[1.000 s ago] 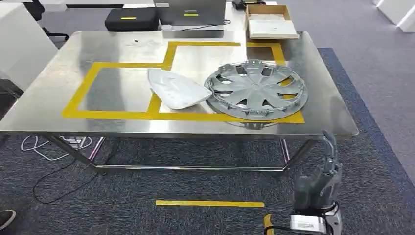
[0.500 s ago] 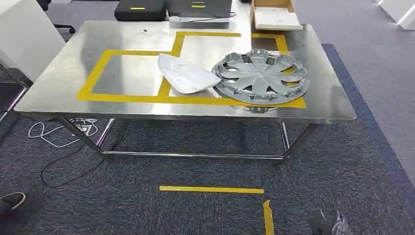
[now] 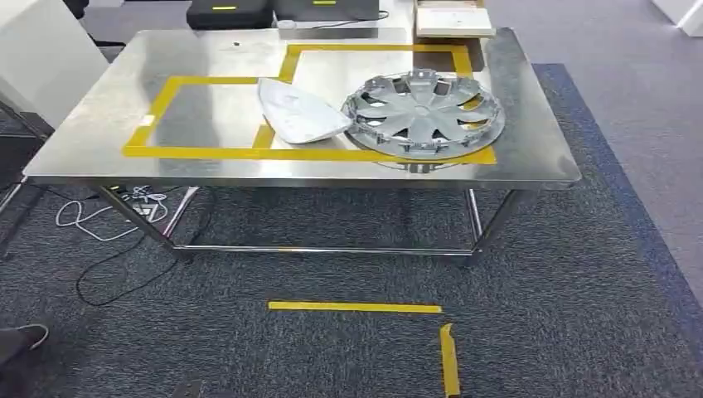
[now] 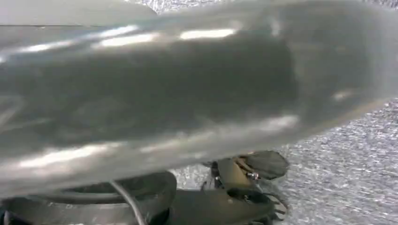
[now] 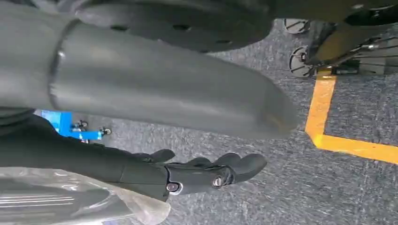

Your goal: Take the parts from the cabinet and place them on the table.

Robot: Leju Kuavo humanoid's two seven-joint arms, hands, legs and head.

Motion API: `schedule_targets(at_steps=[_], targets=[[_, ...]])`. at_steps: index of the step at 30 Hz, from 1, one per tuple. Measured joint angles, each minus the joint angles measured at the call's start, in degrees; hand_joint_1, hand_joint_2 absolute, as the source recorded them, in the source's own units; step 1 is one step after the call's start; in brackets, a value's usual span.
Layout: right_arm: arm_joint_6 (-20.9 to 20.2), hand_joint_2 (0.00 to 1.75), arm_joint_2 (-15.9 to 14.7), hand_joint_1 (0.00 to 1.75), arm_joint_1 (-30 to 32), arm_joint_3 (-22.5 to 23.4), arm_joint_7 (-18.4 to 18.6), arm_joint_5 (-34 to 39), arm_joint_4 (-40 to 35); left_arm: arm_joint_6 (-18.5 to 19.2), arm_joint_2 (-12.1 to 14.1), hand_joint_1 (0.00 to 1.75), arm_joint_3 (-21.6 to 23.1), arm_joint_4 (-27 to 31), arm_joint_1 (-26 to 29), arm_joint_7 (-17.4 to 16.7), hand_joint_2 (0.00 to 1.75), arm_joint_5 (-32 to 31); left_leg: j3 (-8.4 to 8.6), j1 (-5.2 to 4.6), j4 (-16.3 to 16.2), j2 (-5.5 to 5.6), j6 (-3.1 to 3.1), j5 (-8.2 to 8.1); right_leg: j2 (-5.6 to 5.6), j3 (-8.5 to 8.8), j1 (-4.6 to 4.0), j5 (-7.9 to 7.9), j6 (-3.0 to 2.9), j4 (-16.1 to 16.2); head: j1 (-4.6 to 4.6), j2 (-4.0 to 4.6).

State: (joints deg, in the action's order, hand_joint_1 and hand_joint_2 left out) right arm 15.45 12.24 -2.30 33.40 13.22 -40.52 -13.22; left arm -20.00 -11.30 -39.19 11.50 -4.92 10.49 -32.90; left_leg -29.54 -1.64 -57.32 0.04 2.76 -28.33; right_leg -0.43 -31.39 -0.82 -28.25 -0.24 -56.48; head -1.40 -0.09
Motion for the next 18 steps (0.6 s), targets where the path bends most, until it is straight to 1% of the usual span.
schedule_targets(at_steps=[1, 2, 3, 4, 5, 6, 7, 8, 9, 10, 11, 12, 13, 14, 15, 16, 17, 18], targets=[[-0.5, 0.00, 0.2, 0.00, -0.1, 0.1, -0.7, -0.4, 0.3, 0.0, 0.1, 0.00, 0.0, 0.0, 0.0, -0.1, 0.00, -0.1, 0.33, -0.26, 0.8, 0.04, -0.01, -0.14, -0.11, -0.15, 0.27, 0.52, 0.39, -0.1, -0.09, 0.00], [-0.8, 0.00, 0.5, 0.00, -0.2, 0.2, -1.2, -0.7, 0.5, 0.0, 0.1, 0.00, 0.0, 0.0, 0.0, -0.3, 0.00, -0.2, 0.15, -0.43, 0.9, 0.10, 0.08, 0.20, -0.14, -0.60, 0.58, 1.02, 0.58, 0.0, -0.04, 0.00], [-1.1, 0.00, 0.6, 0.00, -0.4, 0.2, -1.5, -0.8, 0.5, 0.1, 0.1, 0.00, 0.0, 0.0, 0.0, -0.4, 0.00, -0.2, -0.21, -0.52, 1.1, 0.14, 0.14, 0.80, -0.12, -0.80, 0.76, 1.28, 0.94, 0.4, -0.07, 0.00], [-1.1, 0.00, 0.8, 0.00, -0.5, 0.2, -1.6, -0.9, 0.6, 0.2, 0.0, 0.00, 0.0, 0.0, 0.0, -0.5, 0.00, -0.2, -0.25, 0.00, 2.5, 0.03, 0.38, 2.09, 0.20, -1.02, 0.44, 0.82, 1.08, 0.4, -0.15, 0.02], [-1.1, 0.00, 0.8, 0.00, -0.6, 0.2, -1.8, -0.9, 0.6, 0.4, 0.1, 0.00, 0.0, 0.0, -0.1, -0.6, 0.00, -0.2, 0.82, 0.26, 4.3, 0.12, 0.21, 1.78, 0.46, -1.77, 0.50, -0.77, 1.37, -0.2, -0.16, 0.02], [-0.9, 0.00, 0.8, 0.00, -0.5, 0.2, -2.8, -1.0, 0.7, 0.4, 0.0, 0.00, 0.0, 0.0, -0.3, -0.5, 0.00, -0.1, 0.43, 0.46, 4.3, 0.14, 0.51, 2.09, 0.57, -2.82, 0.61, -3.20, 1.63, -2.6, 0.11, 0.00], [-0.6, 0.00, 0.8, 0.00, -0.6, 0.2, -4.5, -1.2, 0.7, 0.4, 0.0, 0.00, 0.0, 0.0, -0.3, -0.4, 0.00, 0.2, 0.00, 0.52, 4.1, 0.05, 0.42, 2.22, 0.62, -4.40, 0.82, -5.99, 1.94, -7.4, 0.17, 0.00], [-0.4, 0.00, 0.8, 0.00, -0.6, 0.2, -6.0, -1.6, 0.7, 0.4, 0.0, 0.00, 0.0, 0.0, -0.2, -0.1, 0.00, 0.5, -0.36, 0.58, 3.7, -0.18, 0.42, 2.29, 0.62, -5.93, 1.01, -7.96, 2.20, -12.1, 0.18, 0.02], [-0.3, 0.00, 0.7, 0.00, -0.6, 0.2, -7.4, -2.3, 0.7, 0.2, 0.0, 0.00, -0.1, 0.0, -0.2, 0.1, 0.00, 0.5, -0.82, 0.74, 3.2, -0.36, 0.35, 2.33, 0.60, -7.15, 1.19, -8.99, 2.53, -16.1, 0.13, 0.00], [-0.2, 0.00, 0.7, 0.00, -0.6, 0.2, -8.0, -2.7, 0.8, -0.2, 0.0, 0.00, -0.1, 0.0, -0.2, 0.1, 0.00, 0.5, -1.31, 0.96, 2.7, -0.37, 0.30, 2.24, 0.56, -7.35, 1.36, -8.76, 2.88, -17.3, 0.15, 0.00], [-0.3, 0.00, 0.6, 0.00, -0.7, 0.2, -8.3, -3.3, 0.8, -0.5, 0.1, 0.00, -0.1, 0.0, -0.3, 0.3, 0.00, 0.5, -1.92, 1.32, 2.1, -0.03, 0.10, 2.21, 0.51, -6.19, 1.69, -7.26, 3.43, -16.0, 0.13, 0.00], [-0.4, 0.00, 0.5, 0.00, -0.7, 0.1, -8.5, -3.8, 0.8, -0.7, 0.1, 0.00, -0.2, 0.0, -0.4, 0.7, 0.00, 0.6, -2.59, 1.73, 1.4, 0.36, -0.24, 2.28, 0.54, -3.58, 2.17, -5.15, 4.08, -12.0, 0.15, 0.02], [-0.5, 0.00, 0.5, 0.00, -0.7, 0.0, -8.6, -4.2, 0.8, -0.9, 0.1, 0.00, -0.4, 0.0, -0.5, 1.2, 0.00, 0.6, -3.34, 2.13, 0.6, 0.95, -0.78, 2.33, 0.98, -0.23, 2.75, -3.29, 4.74, -6.6, 0.15, 0.02], [-0.7, 0.00, 0.5, 0.00, -0.8, -0.2, -8.7, -4.6, 0.8, -1.1, 0.1, 0.00, -0.6, 0.1, -0.6, 2.0, 0.00, 0.6, -4.09, 2.33, -0.3, 1.54, -1.37, 2.35, 3.00, 2.62, 3.51, -3.37, 5.41, -2.1, 0.33, 0.02], [-1.2, 0.00, 0.5, 0.00, -1.0, -0.4, -8.6, -5.0, 0.8, -1.3, 0.1, 0.00, -0.6, 0.2, -0.6, 2.7, 0.00, 0.5, -5.14, 2.25, -1.2, 2.24, -1.91, 2.29, 4.95, 3.94, 3.03, -4.23, 5.00, -1.2, 0.68, 0.00], [-1.5, 0.00, 0.5, 0.00, -0.8, -0.5, -8.2, -5.3, 0.9, -1.6, 0.0, 0.00, -0.7, 0.2, -0.6, 3.0, 0.00, 0.5, -5.28, 2.09, -1.6, 2.77, -2.37, 2.55, 4.59, 2.65, 3.29, -3.84, 4.06, -1.9, 0.61, 0.00], [-1.7, 0.00, 0.4, 0.00, -0.9, -0.7, -8.0, -5.5, 0.9, -1.8, -0.2, 0.00, -0.8, 0.2, -0.6, 3.3, 0.00, 0.4, -5.51, 2.17, -1.8, 3.38, -2.77, 2.87, 4.32, 2.45, 3.07, -4.28, 3.49, -1.9, 0.61, 0.00], [-1.8, 0.00, 0.3, 0.00, -1.1, -0.7, -7.9, -5.7, 0.9, -2.0, -0.1, 0.00, -0.9, 0.2, -0.5, 3.4, 0.00, 0.4, -5.65, 2.36, -1.5, 3.97, -3.27, 3.35, 3.68, 2.32, 2.80, -4.21, 2.84, -2.1, 0.63, 0.00]])
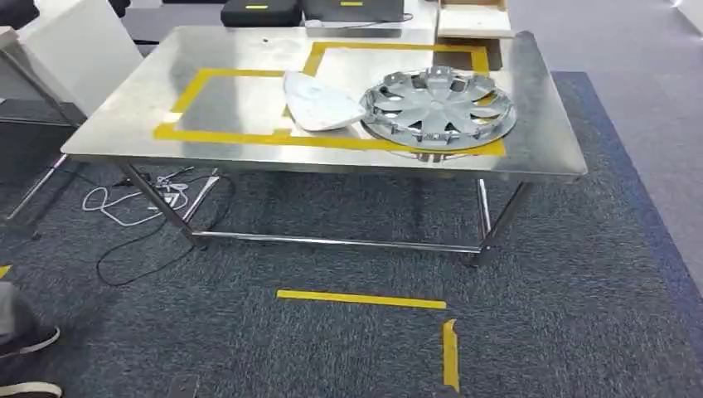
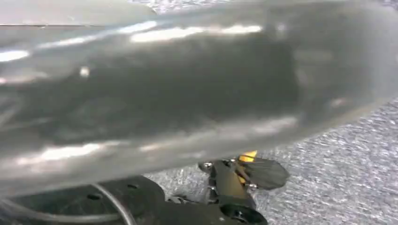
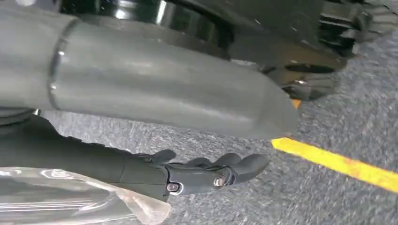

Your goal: Take the parts from the cabinet and place them on the table.

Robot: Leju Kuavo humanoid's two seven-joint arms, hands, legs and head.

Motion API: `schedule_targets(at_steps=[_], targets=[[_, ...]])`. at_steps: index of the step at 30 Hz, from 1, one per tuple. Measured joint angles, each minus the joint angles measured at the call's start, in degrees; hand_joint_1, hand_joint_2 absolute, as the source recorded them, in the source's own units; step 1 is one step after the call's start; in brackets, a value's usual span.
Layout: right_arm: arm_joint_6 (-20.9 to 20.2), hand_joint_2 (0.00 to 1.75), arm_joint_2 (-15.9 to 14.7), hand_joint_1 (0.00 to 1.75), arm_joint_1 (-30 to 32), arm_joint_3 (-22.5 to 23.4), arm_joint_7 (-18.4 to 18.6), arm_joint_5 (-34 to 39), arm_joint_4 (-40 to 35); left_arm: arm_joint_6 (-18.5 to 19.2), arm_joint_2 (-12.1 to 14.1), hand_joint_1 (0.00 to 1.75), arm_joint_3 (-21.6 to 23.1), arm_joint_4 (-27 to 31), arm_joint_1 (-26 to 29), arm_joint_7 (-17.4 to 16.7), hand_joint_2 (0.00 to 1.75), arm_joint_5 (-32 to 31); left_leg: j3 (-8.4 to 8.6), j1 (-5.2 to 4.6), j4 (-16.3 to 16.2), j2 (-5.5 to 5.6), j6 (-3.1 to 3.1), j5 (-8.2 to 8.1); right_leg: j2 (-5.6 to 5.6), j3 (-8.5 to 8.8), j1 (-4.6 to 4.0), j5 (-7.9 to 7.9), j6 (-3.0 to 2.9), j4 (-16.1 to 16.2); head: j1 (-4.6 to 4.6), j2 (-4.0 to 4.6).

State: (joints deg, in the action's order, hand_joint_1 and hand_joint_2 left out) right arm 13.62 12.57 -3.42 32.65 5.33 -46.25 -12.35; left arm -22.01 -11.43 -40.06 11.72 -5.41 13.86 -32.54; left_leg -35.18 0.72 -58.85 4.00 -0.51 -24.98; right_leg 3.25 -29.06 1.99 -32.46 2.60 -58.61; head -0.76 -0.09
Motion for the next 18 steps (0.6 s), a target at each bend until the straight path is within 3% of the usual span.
schedule_targets(at_steps=[1, 2, 3, 5, 6, 7, 8, 9, 10, 11, 12, 13, 16, 17, 18], targets=[[0.0, 0.00, 0.0, 0.00, 0.1, 0.0, 0.1, -0.2, 0.0, 0.0, 0.0, 0.00, -0.1, 0.0, 0.2, 0.0, 0.00, 0.0, -0.34, 0.19, 0.0, 0.58, -0.44, 0.29, -0.79, -0.17, 0.23, 0.48, -0.88, 0.2, 0.00, 0.00], [-0.1, 0.00, 0.0, 0.00, -0.1, 0.0, 0.1, -0.3, 0.1, -0.1, -0.1, 0.00, -0.2, 0.0, 0.3, 0.0, 0.00, 0.0, -0.68, 0.20, -0.7, -0.64, -0.50, -0.81, -1.56, -0.42, 0.21, 0.79, -1.38, 0.2, -0.04, 0.00], [-0.1, 0.00, 0.0, 0.00, 0.0, -0.1, 0.1, -0.3, 0.1, -0.1, -0.1, 0.00, -0.2, 0.0, 0.4, 0.0, 0.00, 0.0, -1.40, 0.22, -3.1, -2.20, -0.61, -3.73, -2.15, -0.82, 0.06, 1.12, -1.90, 0.2, -0.44, 0.00], [-0.8, 0.00, -0.1, 0.00, 0.1, -0.1, 0.2, -0.5, 0.1, -0.4, -0.2, 0.00, -0.2, 0.0, 0.2, -0.5, 0.00, -0.5, -3.53, 0.36, -10.9, -3.09, -0.92, -9.54, -3.76, -1.32, -0.33, 1.74, -2.31, 0.2, -0.48, 0.00], [-1.1, 0.00, -0.2, 0.00, 0.2, -0.2, 0.1, -0.7, 0.1, -0.5, -0.2, 0.00, -0.2, 0.0, 0.2, -0.9, 0.00, -0.6, -4.37, 0.39, -14.8, -3.24, -1.05, -11.25, -4.66, -1.38, -0.49, 2.05, -2.38, 0.2, -0.48, 0.00], [-1.3, 0.00, -0.2, 0.00, 0.1, -0.3, -0.1, -0.9, 0.1, -0.5, -0.2, 0.00, -0.2, 0.0, 0.2, -1.3, 0.00, -0.7, -4.40, 0.39, -16.9, -3.29, -1.11, -11.27, -5.39, -1.82, -0.63, 2.41, -2.37, 0.2, -0.48, 0.00], [-1.5, 0.00, -0.3, 0.00, 0.1, -0.4, -0.4, -1.2, 0.1, -0.5, -0.2, 0.00, -0.2, 0.0, 0.3, -1.6, 0.00, -0.7, -3.28, 0.39, -16.3, -3.32, -1.02, -9.90, -6.09, -2.29, -0.75, 2.77, -2.29, 0.1, -0.50, 0.00], [-1.6, 0.00, -0.3, 0.00, 0.1, -0.5, -0.6, -1.3, 0.1, -0.5, -0.2, 0.00, -0.2, 0.0, 0.5, -1.8, 0.00, -0.7, -1.26, 0.37, -13.7, -3.46, -0.83, -8.33, -6.67, -2.58, -0.81, 2.98, -2.21, 0.1, -0.48, 0.00], [-1.7, 0.00, -0.3, 0.00, 0.1, -0.5, -0.8, -1.4, 0.1, -0.6, -0.2, 0.00, -0.2, 0.0, 0.5, -2.1, 0.00, -0.7, 2.19, 0.30, -8.3, -3.97, -0.50, -6.21, -7.34, -2.74, -0.85, 3.17, -2.09, 0.1, -0.50, 0.00], [-1.8, 0.00, -0.3, 0.00, 0.0, -0.6, -0.9, -1.5, 0.1, -0.7, -0.2, 0.00, -0.2, 0.0, 0.4, -2.2, 0.00, -0.7, 5.37, 0.15, -3.1, -5.23, -0.11, -4.75, -7.89, -2.74, -0.86, 3.30, -1.94, 0.1, -0.48, 0.00], [-1.8, 0.00, -0.3, 0.00, 0.0, -0.9, -1.0, -1.6, 0.1, -0.7, -0.2, 0.00, -0.2, 0.0, 0.3, -2.2, 0.00, -0.9, 7.32, -0.31, 0.4, -7.59, 0.13, -5.62, -8.49, -2.86, -0.98, 3.47, -1.68, 0.1, -0.46, 0.00], [-2.0, 0.00, -0.3, 0.00, 0.0, -0.9, -1.1, -1.6, 0.1, -0.8, -0.1, 0.00, -0.2, 0.0, 0.2, -2.3, 0.00, -0.9, 7.51, -0.91, 1.3, -7.59, 0.37, -5.48, -9.07, -3.01, -1.03, 3.74, -1.26, 0.1, -0.44, 0.00], [-2.2, 0.00, -0.3, 0.00, -0.3, -1.1, -1.2, -1.7, 0.1, -1.0, 0.2, 0.00, -0.3, 0.0, 0.5, -2.5, 0.00, -1.0, 6.53, -1.26, 1.5, -6.43, 1.12, -5.07, -10.60, -2.84, -0.80, 4.39, -0.24, 0.4, -0.42, 0.00], [-2.2, 0.00, -0.3, 0.00, -0.4, -1.2, -1.2, -1.8, 0.1, -1.2, 0.3, 0.00, -0.3, 0.0, 0.7, -2.6, 0.00, -1.0, 6.72, -0.77, 2.4, -5.97, 1.89, -4.15, -9.26, -3.53, -0.51, 3.59, 0.09, -0.1, -0.46, 0.00], [-2.3, 0.00, -0.3, 0.00, -0.4, -1.4, -1.2, -1.9, 0.1, -1.3, 0.3, 0.00, -0.4, 0.0, 0.7, -2.6, 0.00, -1.0, 6.40, -0.84, 2.6, -5.45, 2.29, -3.75, -6.00, -3.99, -0.57, 2.16, 0.21, -1.2, -0.26, 0.00]])
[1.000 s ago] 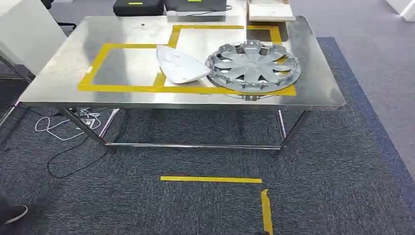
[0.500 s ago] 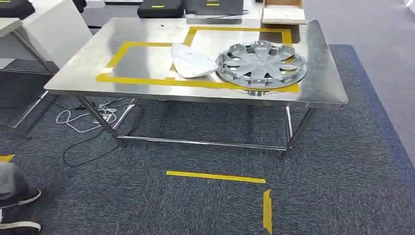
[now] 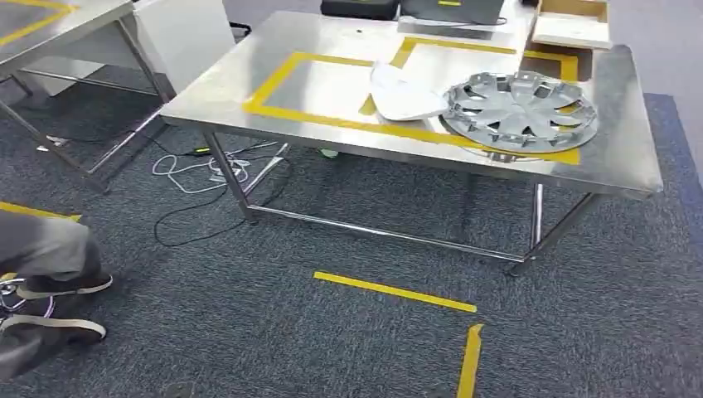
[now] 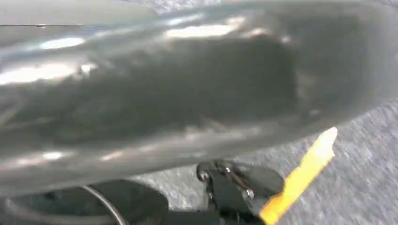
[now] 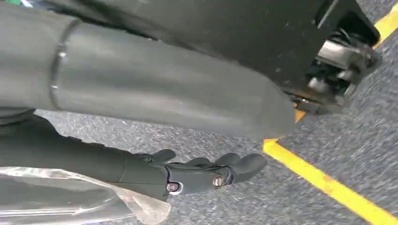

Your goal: Take the parts from the cabinet and place them on the table.

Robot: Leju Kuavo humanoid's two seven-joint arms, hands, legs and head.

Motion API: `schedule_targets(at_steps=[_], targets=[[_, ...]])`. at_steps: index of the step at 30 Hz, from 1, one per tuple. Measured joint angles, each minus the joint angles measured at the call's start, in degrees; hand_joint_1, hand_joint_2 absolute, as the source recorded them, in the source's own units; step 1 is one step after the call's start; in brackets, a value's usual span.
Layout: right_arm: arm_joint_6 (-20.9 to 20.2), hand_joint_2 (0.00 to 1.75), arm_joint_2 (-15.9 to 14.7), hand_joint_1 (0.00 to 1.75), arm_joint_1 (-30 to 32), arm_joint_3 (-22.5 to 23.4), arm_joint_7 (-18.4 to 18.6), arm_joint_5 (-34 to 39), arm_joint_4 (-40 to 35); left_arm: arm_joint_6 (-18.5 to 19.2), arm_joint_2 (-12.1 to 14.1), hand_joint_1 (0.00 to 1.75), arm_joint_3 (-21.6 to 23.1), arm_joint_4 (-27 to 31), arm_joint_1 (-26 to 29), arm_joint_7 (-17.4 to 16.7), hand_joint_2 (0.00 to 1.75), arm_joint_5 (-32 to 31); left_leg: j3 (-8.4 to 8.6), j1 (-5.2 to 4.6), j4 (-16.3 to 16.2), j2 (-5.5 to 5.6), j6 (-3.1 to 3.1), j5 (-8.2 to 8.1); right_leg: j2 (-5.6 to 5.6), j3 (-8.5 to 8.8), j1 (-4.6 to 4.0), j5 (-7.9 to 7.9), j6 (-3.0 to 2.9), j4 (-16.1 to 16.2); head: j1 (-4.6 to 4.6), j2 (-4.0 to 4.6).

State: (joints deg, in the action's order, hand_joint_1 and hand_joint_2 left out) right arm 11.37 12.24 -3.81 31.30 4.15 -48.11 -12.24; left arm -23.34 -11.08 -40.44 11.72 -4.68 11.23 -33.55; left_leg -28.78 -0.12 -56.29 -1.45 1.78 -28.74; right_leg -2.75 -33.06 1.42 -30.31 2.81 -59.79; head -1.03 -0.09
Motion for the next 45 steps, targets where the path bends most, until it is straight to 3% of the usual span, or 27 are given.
schedule_targets(at_steps=[1, 3, 5, 7, 8, 9, 10, 13, 14, 16, 19, 20, 23, 24, 25, 26, 27, 30, 32, 33, 35, 36, 38, 40, 41, 43, 45], targets=[[0.0, 0.00, 0.0, 0.00, 0.0, 0.0, -0.1, -0.1, 0.0, -0.1, 0.0, 0.00, 0.0, 0.0, -0.1, 0.0, 0.00, 0.0, -0.47, -0.05, -0.1, 0.50, 0.51, 0.34, 1.90, -0.99, 0.00, -2.17, -0.09, -2.8, 0.02, 0.00], [-0.2, 0.00, 0.0, 0.00, 0.3, -0.1, -0.1, -0.2, 0.0, 0.0, -0.1, 0.00, 0.0, 0.0, -0.3, 0.0, 0.00, -0.1, -1.37, -0.47, -0.1, 1.76, 0.92, 0.93, 2.68, -4.38, -0.25, -6.59, -0.17, -11.5, 0.26, 0.00], [-0.9, 0.00, -0.1, 0.00, 0.4, -0.1, -0.1, -0.5, 0.0, 0.1, -0.1, 0.00, 0.0, 0.0, -0.2, -0.4, 0.00, -0.2, -2.14, -0.79, -0.4, 3.20, 0.94, 1.40, 2.69, -5.35, -0.62, -6.56, -0.46, -14.4, 0.18, 0.00], [-1.5, 0.00, -0.1, 0.00, 0.4, -0.2, -0.3, -0.7, 0.0, 0.2, 0.1, 0.00, 0.0, 0.0, -0.1, -0.6, 0.00, -0.4, -2.43, -0.91, -0.7, 4.68, 0.80, 1.61, 3.06, -1.29, -0.84, -2.30, -0.94, -7.5, 0.22, 0.00], [-1.9, 0.00, -0.1, 0.00, 0.4, -0.2, -0.4, -0.8, 0.0, 0.2, 0.1, 0.00, 0.0, 0.0, -0.1, -0.6, 0.00, -0.5, -2.53, -0.93, -0.9, 5.46, 0.70, 1.71, 4.37, 1.67, -0.84, 0.04, -1.27, -2.2, 0.22, 0.00], [-2.1, 0.00, -0.1, 0.00, 0.3, -0.3, -0.5, -0.9, 0.0, 0.2, 0.0, 0.00, 0.0, 0.0, -0.2, -0.6, 0.00, -0.6, -2.81, -0.83, -1.1, 5.93, 0.64, 1.76, 7.23, 3.14, -0.79, -0.17, -1.69, 0.8, 0.24, 0.00], [-2.4, 0.00, -0.2, 0.00, 0.4, -0.3, -0.6, -0.9, 0.0, 0.3, 0.1, 0.00, 0.0, 0.0, -0.4, -0.6, 0.00, -0.7, -3.39, -1.17, -1.8, 6.49, 0.36, 1.74, 8.20, 3.61, -0.53, -0.50, -1.69, 2.2, 0.13, 0.00], [-3.6, 0.00, -0.2, 0.00, 0.3, -0.5, -0.8, -1.0, 0.1, 0.8, 0.2, 0.00, 0.0, 0.0, -0.3, -0.5, 0.00, -0.9, -4.54, -0.43, -1.8, 8.53, -0.84, 2.66, 6.44, 3.83, -1.00, -0.23, -2.13, 2.2, 0.20, 0.00], [-4.1, 0.00, -0.1, 0.00, 0.3, -0.5, -0.9, -1.0, 0.1, 0.9, 0.5, 0.00, 0.0, 0.0, -0.1, -0.4, 0.00, -0.9, -4.77, -0.62, -2.1, 9.03, -0.99, 2.60, 5.58, 3.91, -0.41, 0.25, -2.60, 2.8, 0.17, 0.00], [-4.8, 0.00, -0.2, 0.00, 0.2, -0.5, -0.9, -1.0, 0.1, 0.9, 0.5, 0.00, 0.0, 0.0, -0.1, -0.4, 0.00, -0.9, -6.46, -0.57, -6.0, 3.95, -1.74, -0.59, 3.94, 4.02, -0.45, 0.42, -2.97, 2.9, -0.50, 0.00], [-5.5, 0.00, -0.2, 0.00, 0.5, -0.5, -0.9, -0.8, 0.2, 1.0, 0.5, 0.00, 0.0, 0.0, -0.4, -0.3, 0.00, -1.0, -11.86, 0.41, -18.6, 2.27, -2.88, -6.19, 0.82, 3.79, -0.52, 0.36, -2.97, 2.9, -0.57, 0.00], [-5.6, 0.00, -0.2, 0.00, 0.5, -0.5, -0.9, -0.7, 0.2, 1.0, 0.5, 0.00, 0.0, 0.0, -0.3, -0.3, 0.00, -1.0, -11.99, 0.86, -19.3, 2.13, -3.16, -5.81, -0.05, 3.74, -0.50, 0.36, -2.96, 2.9, -0.53, 0.00], [-5.7, 0.00, -0.2, 0.00, 0.3, -0.5, -0.8, -0.8, 0.2, 1.0, 0.6, 0.00, 0.0, 0.0, 0.0, -0.3, 0.00, -1.0, -8.66, 1.46, -13.4, 1.60, -3.56, -1.99, -1.52, 3.82, -0.45, 0.28, -2.82, 2.9, -0.55, 0.00], [-6.0, 0.00, -0.2, 0.00, 0.3, -0.5, -0.8, -0.9, 0.2, 1.0, 0.6, 0.00, 0.0, 0.0, -0.1, -0.3, 0.00, -1.1, -5.69, 1.61, -8.0, 0.48, -3.68, 0.51, -2.25, 4.02, -0.39, 0.18, -2.66, 2.9, -0.55, 0.00], [-6.2, 0.00, -0.2, 0.00, 0.2, -0.5, -0.8, -0.9, 0.2, 1.0, 0.6, 0.00, 0.0, 0.0, -0.2, -0.3, 0.00, -1.2, -3.26, 1.62, -3.4, -1.84, -3.73, 1.86, -2.86, 4.22, -0.37, 0.05, -2.40, 2.9, -0.57, 0.00], [-6.5, 0.00, -0.2, 0.00, 0.3, -0.5, -0.7, -1.0, 0.3, 1.0, 0.6, 0.00, 0.0, 0.0, -0.5, -0.3, 0.00, -1.2, -2.77, 0.55, -1.9, -3.75, -3.54, 0.86, -3.48, 4.12, -0.82, -0.19, -1.82, 2.7, -0.70, 0.00], [-6.8, 0.00, -0.2, 0.00, 0.2, -0.5, -0.6, -1.1, 0.3, 1.0, 0.6, 0.00, 0.0, 0.0, -0.6, -0.3, 0.00, -1.2, -3.15, 0.60, -2.1, -3.03, -2.55, 1.10, -4.03, 4.13, -0.85, -0.13, -1.41, 2.8, -0.46, 0.00], [-7.3, 0.00, -0.2, 0.00, -0.2, -0.4, -0.2, -0.2, 0.3, 1.2, 1.1, 0.00, -0.2, 0.0, -0.2, -0.4, 0.00, -1.2, -3.56, 0.14, -1.7, -1.19, -1.25, 1.34, -5.75, 4.59, -0.44, -0.20, -0.24, 3.0, -0.53, 0.00], [-7.7, 0.00, -0.2, 0.00, -0.2, -0.4, 0.2, 0.2, 0.3, 1.8, 1.4, 0.00, -0.3, 0.0, -0.2, -0.5, 0.00, -1.2, -3.55, 0.37, -1.3, 0.02, -0.14, 1.92, -0.04, 2.86, -0.11, -2.97, -0.09, -0.2, -0.04, 0.00], [-7.8, 0.00, -0.2, 0.00, -0.1, -0.4, 0.3, 0.3, 0.3, 1.9, 1.4, 0.00, -0.5, 0.0, -0.4, -0.5, 0.00, -1.0, -3.75, 0.29, -1.3, 0.69, 0.25, 2.02, 1.50, 0.82, -0.19, -5.18, -0.26, -4.5, 0.11, 0.00], [-7.8, 0.00, -0.3, 0.00, 0.3, -0.3, 0.6, 0.3, 0.3, 2.0, 1.4, 0.00, -0.8, 0.0, -0.5, -0.5, 0.00, -1.0, -3.95, -0.14, -1.3, 2.46, 0.60, 2.15, 2.60, -4.14, -0.47, -8.81, -0.48, -14.4, 0.17, 0.00], [-7.8, 0.00, -0.5, 0.00, 0.4, -0.2, 0.6, 0.3, 0.3, 1.9, 1.4, 0.00, -1.0, 0.0, -0.5, -0.5, 0.00, -0.8, -3.94, -0.31, -1.3, 3.29, 0.60, 2.15, 2.68, -5.24, -0.53, -8.55, -0.62, -15.9, 0.20, 0.00], [-7.7, 0.00, -0.7, 0.00, 0.4, 0.0, 0.6, 0.3, 0.3, 1.8, 1.6, 0.00, -1.3, 0.0, -0.3, -0.5, 0.00, -0.6, -3.88, -0.45, -1.5, 4.98, 0.60, 2.16, 2.85, -3.72, -0.71, -4.49, -1.06, -11.5, 0.17, 0.00], [-7.4, 0.00, -0.9, 0.00, 0.3, 0.1, 0.3, 0.6, 0.3, 1.7, 1.7, 0.00, -1.5, 0.0, -0.3, -0.5, 0.00, -0.4, -3.93, -0.44, -1.9, 6.67, 0.47, 2.08, 5.32, 0.55, -0.63, 0.77, -1.50, -1.7, 0.17, 0.00], [-7.4, 0.00, -0.9, 0.00, 0.3, 0.1, 0.3, 0.6, 0.3, 1.7, 1.7, 0.00, -1.6, 0.0, -0.4, -0.5, 0.00, -0.4, -4.29, -0.72, -2.4, 7.27, 0.17, 1.88, 8.60, 1.29, -0.45, 0.31, -1.67, 0.4, 0.17, 0.00], [-7.5, 0.00, -0.9, 0.00, 0.3, 0.1, 0.3, 0.3, 0.3, 1.8, 1.7, 0.00, -1.7, 0.0, -0.5, -0.6, 0.00, -0.3, -5.13, -0.38, -2.7, 8.59, -0.54, 2.04, 7.86, 2.08, -0.44, -0.06, -1.68, 1.2, 0.09, 0.00], [-7.6, 0.00, -0.9, 0.00, 0.3, 0.2, 0.6, 0.1, 0.3, 1.8, 1.8, 0.00, -2.0, 0.0, -0.1, -0.6, 0.00, -0.3, -5.52, -0.17, -2.6, 10.00, -1.21, 2.43, 6.55, 2.18, -0.57, 0.30, -2.33, 1.4, 0.09, 0.00]])
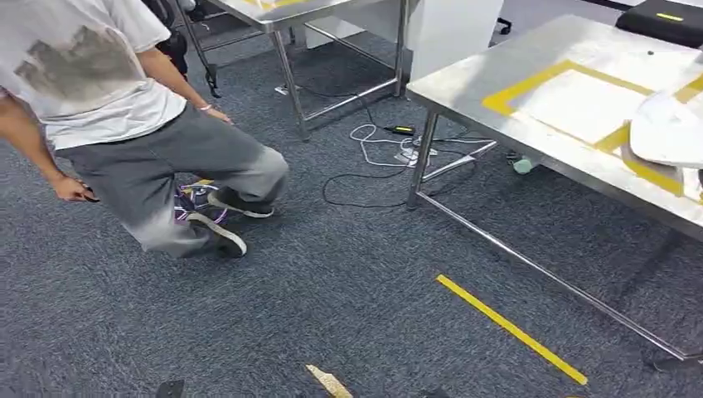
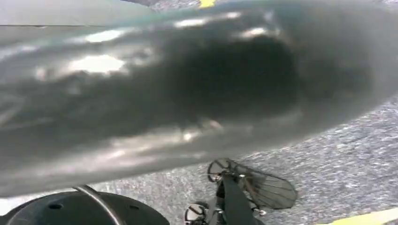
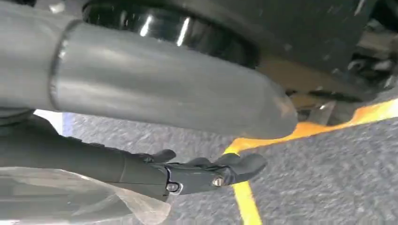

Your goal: Take the parts from the cabinet and place them on the table.

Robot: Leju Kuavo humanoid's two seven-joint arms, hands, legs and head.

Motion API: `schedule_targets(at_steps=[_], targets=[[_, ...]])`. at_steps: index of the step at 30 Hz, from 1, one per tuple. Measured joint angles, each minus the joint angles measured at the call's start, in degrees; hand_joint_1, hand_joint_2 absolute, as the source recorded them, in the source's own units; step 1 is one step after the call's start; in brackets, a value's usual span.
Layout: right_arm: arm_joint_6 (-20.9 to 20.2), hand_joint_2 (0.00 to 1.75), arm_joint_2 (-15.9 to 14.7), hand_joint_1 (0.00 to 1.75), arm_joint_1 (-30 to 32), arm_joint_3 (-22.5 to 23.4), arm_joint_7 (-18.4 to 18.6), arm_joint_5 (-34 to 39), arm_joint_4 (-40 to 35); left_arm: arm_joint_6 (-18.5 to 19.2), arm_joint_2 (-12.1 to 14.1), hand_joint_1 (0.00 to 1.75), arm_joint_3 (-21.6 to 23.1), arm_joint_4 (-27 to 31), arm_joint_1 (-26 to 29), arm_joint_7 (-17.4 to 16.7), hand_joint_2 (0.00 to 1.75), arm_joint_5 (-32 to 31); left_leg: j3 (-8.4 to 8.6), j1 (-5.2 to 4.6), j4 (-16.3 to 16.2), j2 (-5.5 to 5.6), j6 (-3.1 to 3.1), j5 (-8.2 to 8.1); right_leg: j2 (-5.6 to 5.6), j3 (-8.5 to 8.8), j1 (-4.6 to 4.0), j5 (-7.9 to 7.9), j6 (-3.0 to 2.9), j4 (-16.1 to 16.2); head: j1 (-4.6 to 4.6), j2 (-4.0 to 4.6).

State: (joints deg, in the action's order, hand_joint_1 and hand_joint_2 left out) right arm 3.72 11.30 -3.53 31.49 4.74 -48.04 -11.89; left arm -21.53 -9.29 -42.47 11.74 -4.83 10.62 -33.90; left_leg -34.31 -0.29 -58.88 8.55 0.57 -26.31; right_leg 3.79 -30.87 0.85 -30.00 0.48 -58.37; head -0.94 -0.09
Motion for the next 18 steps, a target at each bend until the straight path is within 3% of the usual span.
schedule_targets(at_steps=[1, 2, 3, 5, 6, 7, 8, 9, 10, 11, 12, 15, 16, 17, 18], targets=[[-0.2, 0.00, 0.1, 0.00, -0.1, 0.0, 0.1, -0.2, 0.0, 0.0, 0.2, 0.00, -0.2, 0.0, 0.1, 0.0, 0.00, 0.0, -0.09, 0.02, -0.6, -0.73, -0.01, -0.45, -1.01, 0.16, 0.37, 0.27, -0.35, 0.4, 0.00, 0.00], [-0.2, 0.00, 0.1, 0.00, -0.1, 0.0, 0.2, -0.3, 0.0, 0.0, 0.1, 0.00, -0.3, 0.0, 0.1, -0.1, 0.00, 0.0, -0.86, -0.31, -2.4, -4.10, -0.44, -1.86, -1.64, 0.33, 0.32, 0.26, -0.49, 0.5, -0.42, 0.00], [-0.2, 0.00, 0.1, 0.00, -0.1, 0.0, 0.2, -0.4, 0.0, 0.1, 0.1, 0.00, -0.3, 0.0, 0.0, -0.1, 0.00, -0.1, -2.57, -0.21, -6.1, -6.09, -0.89, -4.07, -2.68, 0.42, 0.22, 0.18, -0.64, 0.5, -0.55, 0.00], [-0.3, 0.00, 0.0, 0.00, 0.2, 0.1, 0.6, -0.5, 0.0, 0.1, 0.1, 0.00, -0.3, 0.0, -0.3, -0.1, 0.00, -0.2, -6.60, 0.25, -14.8, -7.56, -1.51, -7.79, -4.87, 0.52, 0.10, -0.04, -0.77, 0.5, -0.48, 0.00], [-0.4, 0.00, 0.1, 0.00, 0.2, 0.1, 0.7, -0.4, 0.0, 0.1, 0.1, 0.00, -0.4, 0.0, -0.2, -0.1, 0.00, -0.2, -7.47, 0.51, -16.7, -7.75, -1.72, -8.07, -5.74, 0.54, 0.10, -0.16, -0.75, 0.5, -0.50, 0.00], [-0.4, 0.00, 0.1, 0.00, 0.1, 0.1, 0.8, -0.4, 0.0, 0.1, 0.1, 0.00, -0.5, 0.0, -0.1, -0.1, 0.00, -0.2, -7.12, 0.80, -16.2, -7.89, -1.89, -7.10, -6.56, 0.62, 0.11, -0.27, -0.71, 0.5, -0.55, 0.00], [-0.5, 0.00, 0.1, 0.00, 0.1, 0.1, 0.8, -0.4, 0.0, 0.1, 0.1, 0.00, -0.5, 0.0, 0.0, -0.2, 0.00, -0.2, -5.82, 1.01, -13.6, -8.09, -1.97, -5.19, -7.26, 0.73, 0.11, -0.38, -0.64, 0.5, -0.53, 0.00], [-0.7, 0.00, 0.1, 0.00, 0.0, 0.1, 0.7, -0.4, 0.0, 0.1, 0.1, 0.00, -0.6, 0.0, 0.1, -0.3, 0.00, -0.2, -3.29, 1.14, -8.6, -8.66, -1.97, -2.49, -8.04, 0.98, 0.12, -0.55, -0.52, 0.5, -0.53, 0.00], [-0.7, 0.00, 0.2, 0.00, 0.0, 0.1, 0.5, -0.4, 0.0, 0.1, 0.2, 0.00, -0.7, 0.0, 0.0, -0.3, 0.00, -0.2, -0.74, 1.14, -3.7, -10.08, -1.91, -0.28, -8.68, 1.26, 0.13, -0.77, -0.32, 0.5, -0.53, 0.00], [-0.7, 0.00, 0.2, 0.00, 0.0, 0.1, 0.3, -0.5, 0.0, 0.1, 0.2, 0.00, -0.8, 0.0, -0.1, -0.3, 0.00, -0.1, 0.67, 0.55, -1.0, -13.34, -1.87, -0.90, -9.26, 1.43, -0.07, -1.00, 0.06, 0.5, -0.52, 0.00], [-0.7, 0.00, 0.2, 0.00, -0.1, 0.1, 0.1, -0.6, 0.0, 0.5, 0.2, 0.00, -0.9, 0.0, -0.4, -0.1, 0.00, 0.7, 0.65, 0.12, -0.3, -13.31, -1.04, -0.82, -9.76, 1.39, -0.39, -1.34, 0.60, 0.3, -0.55, 0.00], [-0.2, 0.00, 0.3, 0.00, -0.4, 0.2, -0.3, -0.9, 0.0, 2.4, 0.4, 0.00, -3.0, 0.0, -0.2, 0.8, 0.00, 4.5, 0.35, -0.30, -0.3, -11.48, -0.02, -1.02, -11.57, 2.37, -0.21, -1.50, 1.41, 0.9, -0.41, 0.00], [-0.1, 0.00, 0.4, 0.00, -0.5, 0.2, -0.3, -1.0, 0.0, 2.6, 0.5, 0.00, -3.8, 0.0, -0.2, 1.0, 0.00, 5.1, 0.88, 0.04, 0.2, -10.77, 0.60, -0.70, -11.42, 2.39, -0.01, -1.95, 1.88, 0.9, -0.46, 0.00], [-0.1, 0.00, 0.4, 0.00, -0.5, 0.2, -0.4, -1.0, 0.0, 2.8, 0.5, 0.00, -4.4, 0.0, -0.1, 1.2, 0.00, 5.3, 0.98, 0.14, 0.4, -10.26, 0.91, -0.58, -7.99, 1.82, 0.24, -3.01, 1.94, -0.4, -0.04, 0.00], [-0.1, 0.00, 0.4, 0.00, -0.5, 0.2, -0.5, -1.0, 0.0, 3.0, 0.6, 0.00, -4.8, 0.1, -0.3, 1.2, 0.00, 5.6, 0.90, 0.13, 0.4, -9.64, 1.38, -0.53, -5.68, 0.24, 0.29, -4.79, 1.85, -3.6, 0.17, 0.00]])
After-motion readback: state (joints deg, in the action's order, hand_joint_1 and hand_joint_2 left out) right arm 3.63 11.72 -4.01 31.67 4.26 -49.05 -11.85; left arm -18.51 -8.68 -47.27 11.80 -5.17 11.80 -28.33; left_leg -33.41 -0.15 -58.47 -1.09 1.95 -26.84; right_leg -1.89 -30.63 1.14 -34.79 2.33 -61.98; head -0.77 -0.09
